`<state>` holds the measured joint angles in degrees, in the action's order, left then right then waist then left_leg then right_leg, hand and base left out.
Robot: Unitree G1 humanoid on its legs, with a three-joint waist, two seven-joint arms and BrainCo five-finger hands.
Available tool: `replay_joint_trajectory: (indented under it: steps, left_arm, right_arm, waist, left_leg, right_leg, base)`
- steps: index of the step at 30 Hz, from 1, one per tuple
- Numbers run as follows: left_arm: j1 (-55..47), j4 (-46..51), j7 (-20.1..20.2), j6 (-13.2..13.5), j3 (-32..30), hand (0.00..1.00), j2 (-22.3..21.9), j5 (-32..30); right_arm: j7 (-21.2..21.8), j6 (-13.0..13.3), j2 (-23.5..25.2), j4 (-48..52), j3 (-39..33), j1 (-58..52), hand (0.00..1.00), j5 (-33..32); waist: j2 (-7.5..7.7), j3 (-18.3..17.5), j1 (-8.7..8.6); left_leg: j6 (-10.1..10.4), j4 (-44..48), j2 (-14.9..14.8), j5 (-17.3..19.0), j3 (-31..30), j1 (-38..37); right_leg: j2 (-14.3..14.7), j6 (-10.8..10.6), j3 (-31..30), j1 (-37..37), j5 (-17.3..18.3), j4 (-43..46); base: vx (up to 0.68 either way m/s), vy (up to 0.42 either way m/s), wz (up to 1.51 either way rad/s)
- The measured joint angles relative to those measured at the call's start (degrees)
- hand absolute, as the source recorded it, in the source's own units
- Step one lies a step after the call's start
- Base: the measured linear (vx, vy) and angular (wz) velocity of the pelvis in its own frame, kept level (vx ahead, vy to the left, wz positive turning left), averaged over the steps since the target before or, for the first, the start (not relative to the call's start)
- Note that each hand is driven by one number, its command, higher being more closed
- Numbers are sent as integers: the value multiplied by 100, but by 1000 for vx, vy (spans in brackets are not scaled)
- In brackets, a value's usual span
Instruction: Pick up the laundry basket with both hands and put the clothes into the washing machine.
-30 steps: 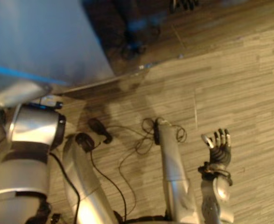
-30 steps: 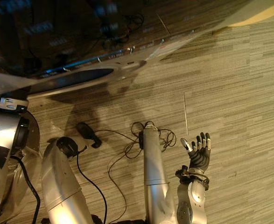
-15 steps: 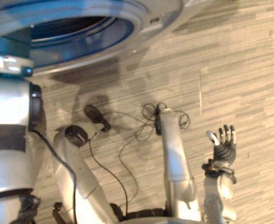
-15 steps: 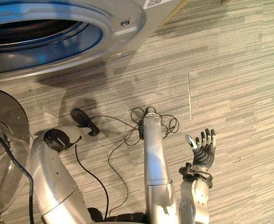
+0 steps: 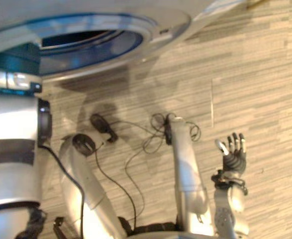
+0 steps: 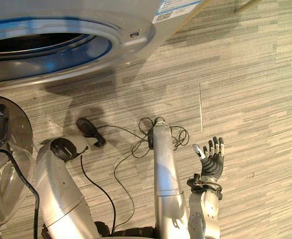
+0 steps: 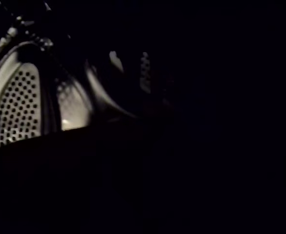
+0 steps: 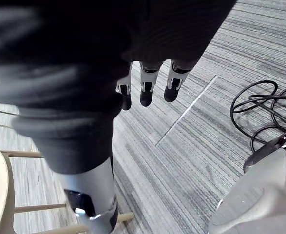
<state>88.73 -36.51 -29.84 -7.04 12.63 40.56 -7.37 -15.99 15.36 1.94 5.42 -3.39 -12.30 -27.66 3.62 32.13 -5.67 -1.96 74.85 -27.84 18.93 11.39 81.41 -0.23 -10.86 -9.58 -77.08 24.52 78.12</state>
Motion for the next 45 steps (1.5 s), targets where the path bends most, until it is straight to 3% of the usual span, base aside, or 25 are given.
replay_joint_trajectory:
  steps: [9,14,15,17,21,23,28,31,36,39,42,45]
  left_arm:
    - [-1661,1041,249,131,-419,0,-230,12]
    - [-3307,2560,234,281,-749,0,-619,64]
    - [-4064,3151,232,360,-895,0,-835,87]
    - [-4563,3423,238,369,-942,0,-983,119]
    - [-5949,4200,198,468,-1096,0,-1977,95]
    - [-6656,4375,195,518,-993,0,-2747,56]
    - [-7743,4793,267,627,-276,0,-3529,51]
    - [-8298,4806,497,752,25,0,-3828,70]
    - [-9050,4774,891,911,149,0,-3887,335]
    - [-9599,4536,1161,981,81,0,-3915,337]
    - [-9818,3876,1339,979,-221,0,-3993,450]
    - [-9901,2800,1476,941,-643,0,-4112,493]
  right_arm:
    - [-13,-72,29,-2,2,-3,0,13]
    - [-59,-137,55,52,-2,-3,0,63]
    - [-68,-200,103,56,-6,-3,0,126]
    - [-71,-233,147,57,-3,-1,0,134]
    - [-190,-245,160,72,-43,0,0,192]
    - [-283,-262,161,82,-28,7,0,322]
    - [-384,-325,156,94,-20,128,0,435]
    - [-434,-344,146,58,-7,126,0,557]
    - [-511,-388,101,-209,-15,-81,0,641]
    - [-500,-559,99,-853,-73,-261,0,695]
    - [-437,-743,103,-1446,-140,-323,0,702]
    - [-325,-910,163,-2228,-376,-323,0,708]
  waist:
    - [-59,-9,40]
    - [-163,-27,139]
    - [-180,-29,164]
    - [-189,-31,179]
    - [-295,-78,209]
    - [-446,-149,360]
    - [-673,-415,465]
    - [-796,-669,499]
    - [-778,-1210,509]
    - [-710,-1581,652]
    - [-664,-1875,663]
    - [-526,-2126,668]
  left_leg:
    - [48,-251,148,-103,-35,-437]
    - [80,-397,273,-130,-61,-763]
    - [131,-480,292,-161,-59,-926]
    - [151,-529,293,-172,-84,-1036]
    - [261,-707,388,-237,-211,-1351]
    - [289,-804,408,-247,-261,-1629]
    - [398,-1131,547,-303,-361,-2238]
    - [459,-1411,618,-310,-356,-2756]
    - [573,-2199,875,-394,-300,-3736]
    - [559,-2956,1012,-574,-148,-4552]
    - [593,-3636,1149,-858,-60,-5051]
    - [616,-4685,1372,-1280,24,-5775]
  right_leg:
    - [-108,31,91,486,16,-200]
    - [-228,162,168,836,90,-256]
    - [-245,216,198,988,120,-308]
    - [-250,264,245,1117,149,-338]
    - [-298,389,409,1501,241,-415]
    - [-300,459,477,1804,298,-461]
    - [-376,575,650,2493,407,-699]
    - [-407,570,762,3087,417,-1056]
    - [-607,597,980,4168,379,-1919]
    - [-685,566,1129,5008,173,-2784]
    - [-755,557,1358,5642,-139,-3546]
    - [-800,540,1585,6361,-649,-4522]
  base:
    - [-18,-32,9]
    - [-17,-73,15]
    - [-15,-105,11]
    - [-7,-76,9]
    - [7,-103,19]
    - [22,-95,15]
    - [10,-82,20]
    - [29,-25,13]
    - [106,23,25]
    - [177,23,19]
    - [217,-4,30]
    - [242,-41,25]
